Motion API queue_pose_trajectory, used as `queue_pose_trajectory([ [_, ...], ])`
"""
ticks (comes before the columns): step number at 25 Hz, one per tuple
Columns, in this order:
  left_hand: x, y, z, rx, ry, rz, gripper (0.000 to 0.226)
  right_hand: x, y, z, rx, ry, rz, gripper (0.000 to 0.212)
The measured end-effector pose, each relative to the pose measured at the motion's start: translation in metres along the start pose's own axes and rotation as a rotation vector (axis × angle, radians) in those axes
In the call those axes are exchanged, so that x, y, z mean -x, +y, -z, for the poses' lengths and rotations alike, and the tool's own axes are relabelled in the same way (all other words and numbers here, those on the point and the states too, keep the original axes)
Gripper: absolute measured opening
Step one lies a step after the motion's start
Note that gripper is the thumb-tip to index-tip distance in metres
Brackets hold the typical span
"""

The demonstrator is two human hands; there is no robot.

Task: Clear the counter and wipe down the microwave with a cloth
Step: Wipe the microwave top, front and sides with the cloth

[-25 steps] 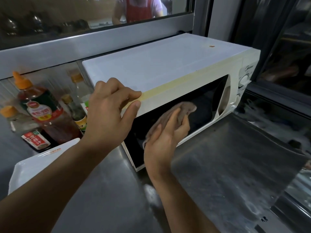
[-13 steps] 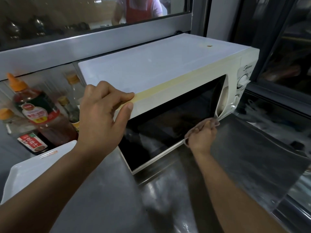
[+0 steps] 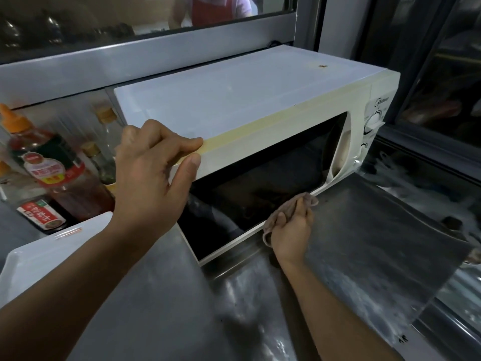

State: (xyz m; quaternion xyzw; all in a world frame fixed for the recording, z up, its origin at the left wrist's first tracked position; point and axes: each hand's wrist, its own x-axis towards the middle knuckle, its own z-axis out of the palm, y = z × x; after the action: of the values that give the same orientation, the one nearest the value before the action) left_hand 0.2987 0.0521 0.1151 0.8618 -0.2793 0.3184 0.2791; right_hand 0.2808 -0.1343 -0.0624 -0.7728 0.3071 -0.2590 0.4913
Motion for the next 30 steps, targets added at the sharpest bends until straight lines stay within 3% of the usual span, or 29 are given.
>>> queue_pose_trajectory([
  [7, -0.001, -0.002, -0.001, 0.025, 0.006, -0.009, 0.026, -0.059, 0.005, 0.022, 0.065, 0.087, -0.067, 0.057],
  [15, 0.001, -0.003, 0.009, 0.068, -0.074, -0.021, 0.028, 0.04, -0.027, -0.025, -0.024, 0.035, -0.104, 0.06],
  [20, 0.009, -0.017, 0.032, 0.187, -0.164, -0.048, 0.027, 0.096, -0.043, -0.049, -0.045, -0.041, -0.135, 0.062],
  [25, 0.02, -0.026, 0.046, 0.119, -0.255, -0.094, 0.036, 0.139, -0.06, -0.061, 0.004, -0.166, -0.188, 0.064],
  [30, 0.016, -0.031, 0.056, 0.108, -0.356, -0.123, 0.047, 0.173, -0.073, -0.052, 0.117, -0.327, -0.12, 0.055],
])
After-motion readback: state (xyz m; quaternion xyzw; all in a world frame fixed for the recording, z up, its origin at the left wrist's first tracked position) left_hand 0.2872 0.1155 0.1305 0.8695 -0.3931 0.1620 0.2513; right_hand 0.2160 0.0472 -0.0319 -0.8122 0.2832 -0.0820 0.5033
